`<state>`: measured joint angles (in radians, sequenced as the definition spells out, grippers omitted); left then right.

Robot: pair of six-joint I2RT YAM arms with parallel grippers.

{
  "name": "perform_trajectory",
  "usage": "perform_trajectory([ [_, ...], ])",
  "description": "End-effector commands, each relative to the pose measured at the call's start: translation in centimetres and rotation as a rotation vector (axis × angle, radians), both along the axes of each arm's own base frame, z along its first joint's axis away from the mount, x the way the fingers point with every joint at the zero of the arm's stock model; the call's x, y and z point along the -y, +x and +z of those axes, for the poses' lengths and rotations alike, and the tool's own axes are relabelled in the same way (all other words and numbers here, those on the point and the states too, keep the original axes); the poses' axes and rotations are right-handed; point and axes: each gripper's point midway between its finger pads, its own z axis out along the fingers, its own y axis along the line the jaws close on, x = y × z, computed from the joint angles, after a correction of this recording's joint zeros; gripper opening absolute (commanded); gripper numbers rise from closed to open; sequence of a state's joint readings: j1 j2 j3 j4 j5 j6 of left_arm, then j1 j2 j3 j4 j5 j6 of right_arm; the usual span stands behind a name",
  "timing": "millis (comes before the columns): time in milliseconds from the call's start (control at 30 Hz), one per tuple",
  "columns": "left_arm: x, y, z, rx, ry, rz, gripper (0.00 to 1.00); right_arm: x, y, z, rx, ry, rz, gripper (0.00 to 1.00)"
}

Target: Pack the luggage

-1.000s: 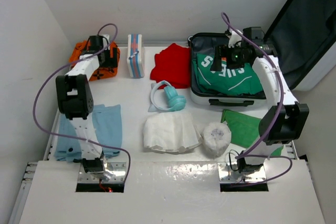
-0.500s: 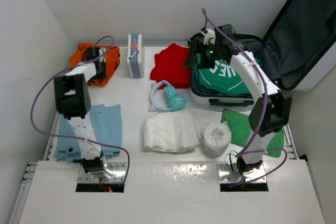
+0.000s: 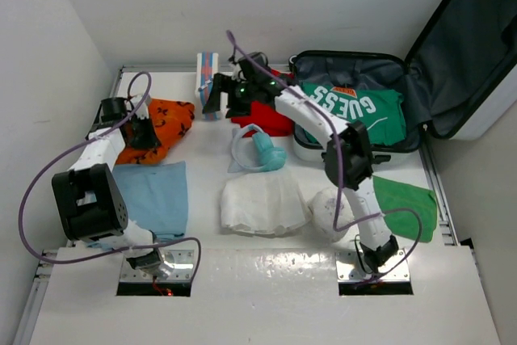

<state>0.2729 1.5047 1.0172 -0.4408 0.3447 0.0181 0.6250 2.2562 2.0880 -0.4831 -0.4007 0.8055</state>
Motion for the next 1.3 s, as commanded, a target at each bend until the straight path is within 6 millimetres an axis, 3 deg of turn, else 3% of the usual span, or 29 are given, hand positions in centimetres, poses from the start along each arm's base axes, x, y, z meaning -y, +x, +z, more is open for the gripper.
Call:
perform_trajectory([
  [0,2.6,-1.5,0.8,-0.004,-0.153,-0.072,0.01,-2.9,0.1,0.2,0.135,-0.009,0.093,0.94],
  [100,2.4,-2.1,0.5,-0.021,-0.184,-0.085,0.01,-5.0,-3.1,-0.5,0.429,-0.105,0.346,0.99],
  [133,2.6,-2.3,0.5,-0.019,-0.182,-0.112,0.01,-5.3,-3.5,-2.0,0.519,-0.101,0.393,0.99],
  [167,2.2,-2.5,0.4,-0.032,-0.204,-0.111,0.01,-4.2,-4.9,-1.8,0.694,-0.158,0.51,0.99],
  [200,2.0,-2.6,0.4,-0.035,-0.211,-0.122,0.01,-3.9,-5.9,-4.0,0.771,-0.156,0.554,0.99],
  [267,2.1,-2.9,0.0,-0.052,-0.235,-0.16,0.01,-4.6,-5.7,-0.7,1.095,-0.119,0.614,0.99],
  [300,1.8,-3.1,0.2,-0.064,-0.247,-0.164,0.01,-3.5,-7.5,-3.8,1.142,-0.158,0.714,0.99],
  [367,2.0,-3.6,-0.1,-0.071,-0.266,-0.212,0.01,-4.3,-7.7,-2.2,1.322,-0.114,0.754,0.99],
  [400,1.8,-3.5,0.1,-0.069,-0.27,-0.225,0.01,-4.0,-7.7,-3.0,1.382,-0.136,0.789,0.99],
  [467,2.5,-4.8,0.0,-0.111,-0.294,-0.273,0.01,-5.2,-7.6,-1.3,1.516,-0.091,0.759,0.99],
  [500,2.1,-4.8,0.0,-0.104,-0.287,-0.274,0.01,-5.5,-7.4,-1.8,1.523,-0.087,0.758,0.99],
  [567,2.4,-5.3,-0.1,-0.115,-0.294,-0.296,0.01,-6.7,-7.1,0.3,1.662,-0.069,0.719,0.99],
  [600,2.5,-5.5,0.2,-0.11,-0.288,-0.305,0.01,-7.3,-6.9,-0.8,1.681,-0.074,0.725,0.99],
  [633,2.7,-5.8,0.6,-0.108,-0.294,-0.314,0.01,-8.1,-6.8,0.5,1.748,-0.06,0.693,0.99],
  [667,2.7,-5.8,0.5,-0.104,-0.288,-0.322,0.01,-9.0,-6.4,-0.3,1.774,-0.057,0.684,0.99],
  [700,2.8,-6.1,0.8,-0.108,-0.291,-0.322,0.01,-9.6,-6.2,0.7,1.813,-0.039,0.663,0.99],
  [800,3.4,-6.9,1.2,-0.118,-0.314,-0.339,0.01,-11.3,-6.6,-0.1,1.86,0.005,0.696,0.99],
  [933,3.6,-7.1,1.7,-0.119,-0.324,-0.356,0.01,-12.2,-7.7,-1.9,1.871,0.054,0.774,0.99],
  [1133,3.7,-7.0,2.3,-0.116,-0.332,-0.359,0.03,-11.8,-11.5,-4.5,1.827,0.124,0.944,0.99],
  [1267,4.3,-7.6,2.6,-0.116,-0.331,-0.398,0.03,-13.6,-10.4,-6.9,1.87,0.031,0.936,0.99],
])
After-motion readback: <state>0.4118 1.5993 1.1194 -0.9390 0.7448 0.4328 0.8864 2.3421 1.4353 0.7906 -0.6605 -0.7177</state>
